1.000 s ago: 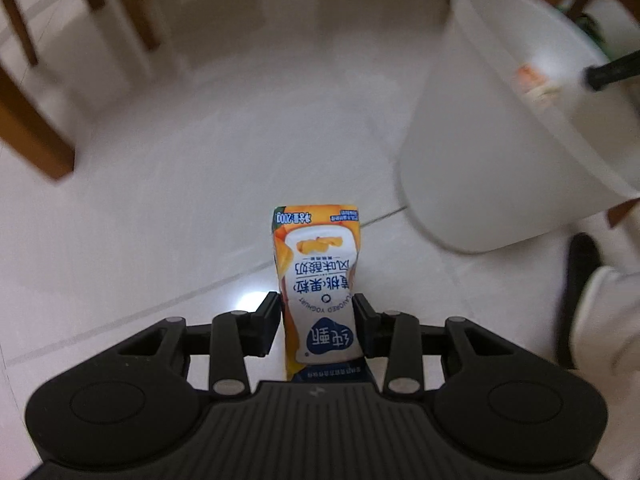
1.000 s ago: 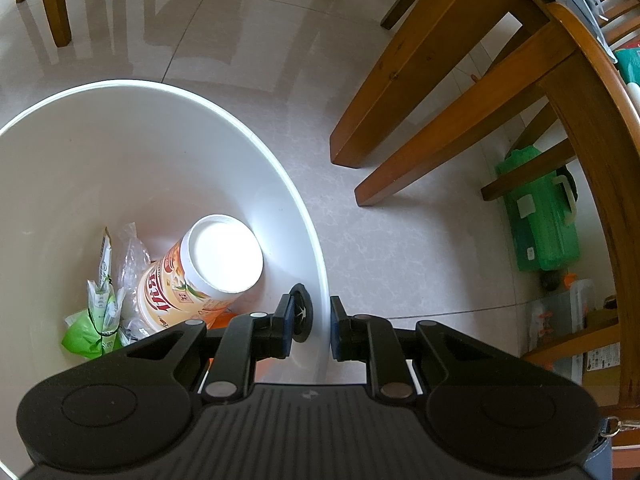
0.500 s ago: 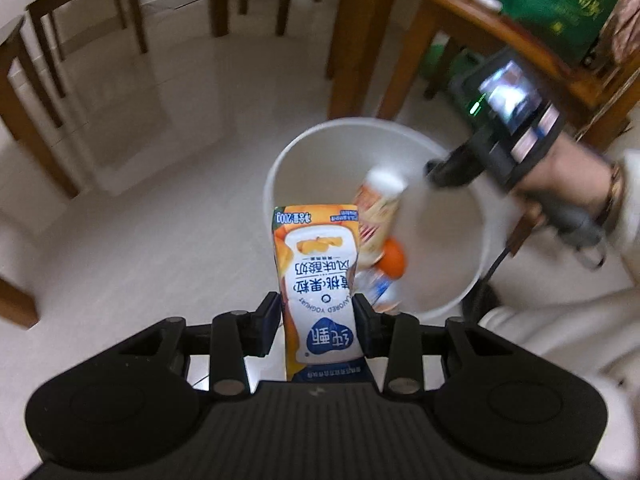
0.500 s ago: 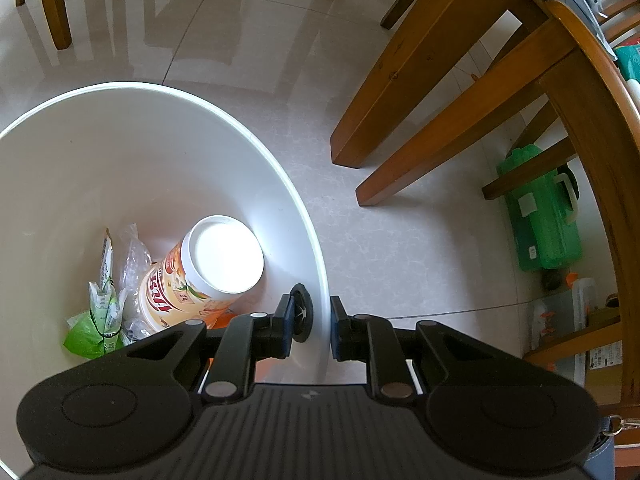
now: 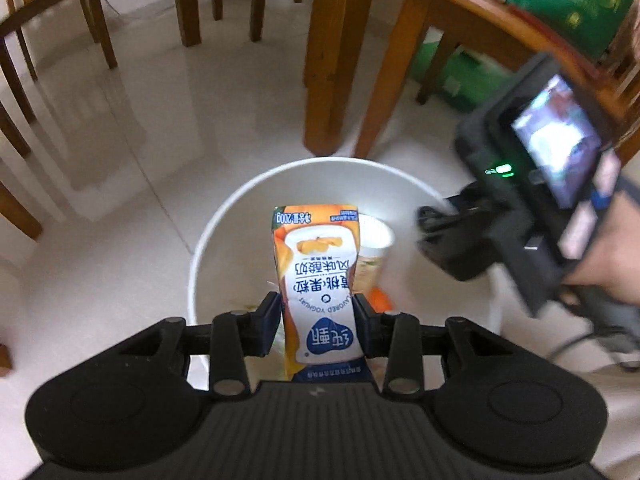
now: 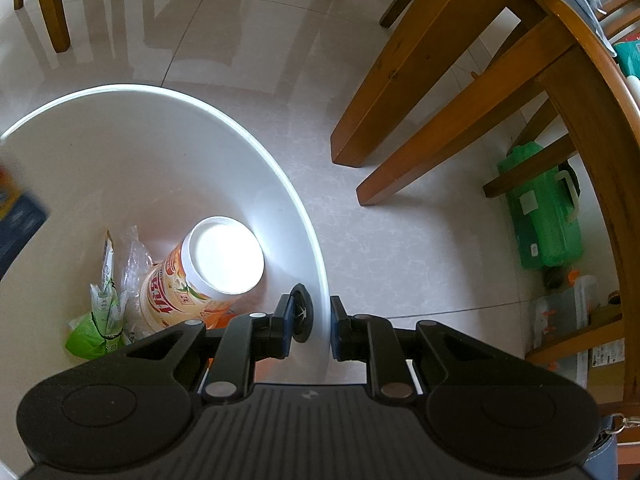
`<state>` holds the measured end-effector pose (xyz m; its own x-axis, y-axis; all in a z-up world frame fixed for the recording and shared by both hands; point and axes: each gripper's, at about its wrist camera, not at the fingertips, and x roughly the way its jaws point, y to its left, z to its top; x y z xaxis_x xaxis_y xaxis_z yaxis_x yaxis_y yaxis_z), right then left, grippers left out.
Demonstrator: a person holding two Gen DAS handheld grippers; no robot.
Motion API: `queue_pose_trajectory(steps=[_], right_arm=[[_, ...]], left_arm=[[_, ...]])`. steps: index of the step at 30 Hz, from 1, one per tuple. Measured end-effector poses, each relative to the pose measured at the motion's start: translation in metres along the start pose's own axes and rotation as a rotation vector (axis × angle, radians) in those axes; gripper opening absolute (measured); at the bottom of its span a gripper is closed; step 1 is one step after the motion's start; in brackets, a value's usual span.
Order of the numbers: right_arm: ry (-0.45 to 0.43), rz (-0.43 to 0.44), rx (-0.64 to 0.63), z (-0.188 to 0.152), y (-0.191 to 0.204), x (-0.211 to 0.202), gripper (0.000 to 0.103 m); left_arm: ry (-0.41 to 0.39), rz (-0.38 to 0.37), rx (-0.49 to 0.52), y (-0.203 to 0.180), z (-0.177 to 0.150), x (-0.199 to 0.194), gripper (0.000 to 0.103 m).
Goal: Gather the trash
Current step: 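Carry the yogurt carton over the bin and open the left tool, then release the bin rim with the right tool and lower the bin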
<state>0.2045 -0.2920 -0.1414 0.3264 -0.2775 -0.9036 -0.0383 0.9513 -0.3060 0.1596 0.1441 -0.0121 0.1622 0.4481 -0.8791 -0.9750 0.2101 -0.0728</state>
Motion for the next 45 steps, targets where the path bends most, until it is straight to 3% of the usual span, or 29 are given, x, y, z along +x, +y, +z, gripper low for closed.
queue_pose_trajectory(steps=[8,10,12,18,28,36,43,45], right_arm=[[0.0,0.004,0.004,0.0,-0.001,0.0,0.022],[0.0,0.003,0.004,0.0,-0.001,0.0,0.022],[0.0,0.003,0.004,-0.001,-0.001,0.0,0.022],[0.0,0.001,0.004,-0.002,0.0,0.0,0.022],[0.001,0.009,0.014,0.001,-0.003,0.0,0.022],[0.002,0.015,0.02,0.0,-0.006,0.0,0.022],[0.02,0.031,0.01,-0.006,-0.005,-0.006,0.026],[0.03,0.051,0.021,-0.009,-0.007,-0.012,0.032]], left_arm=[[-0.025,0.109,0.084,-0.01,0.004,0.028,0.039],[-0.024,0.144,0.094,-0.008,0.005,0.033,0.048],[-0.036,0.168,0.097,-0.005,0.005,0.033,0.066],[-0.061,0.186,0.078,0.002,0.002,0.024,0.085],[-0.146,0.181,0.066,-0.003,-0.004,-0.004,0.097],[-0.08,0.134,-0.047,0.002,-0.036,-0.013,0.099],[-0.049,0.181,-0.102,-0.006,-0.068,-0.007,0.1],[-0.046,0.194,-0.111,-0.009,-0.073,-0.008,0.1]])
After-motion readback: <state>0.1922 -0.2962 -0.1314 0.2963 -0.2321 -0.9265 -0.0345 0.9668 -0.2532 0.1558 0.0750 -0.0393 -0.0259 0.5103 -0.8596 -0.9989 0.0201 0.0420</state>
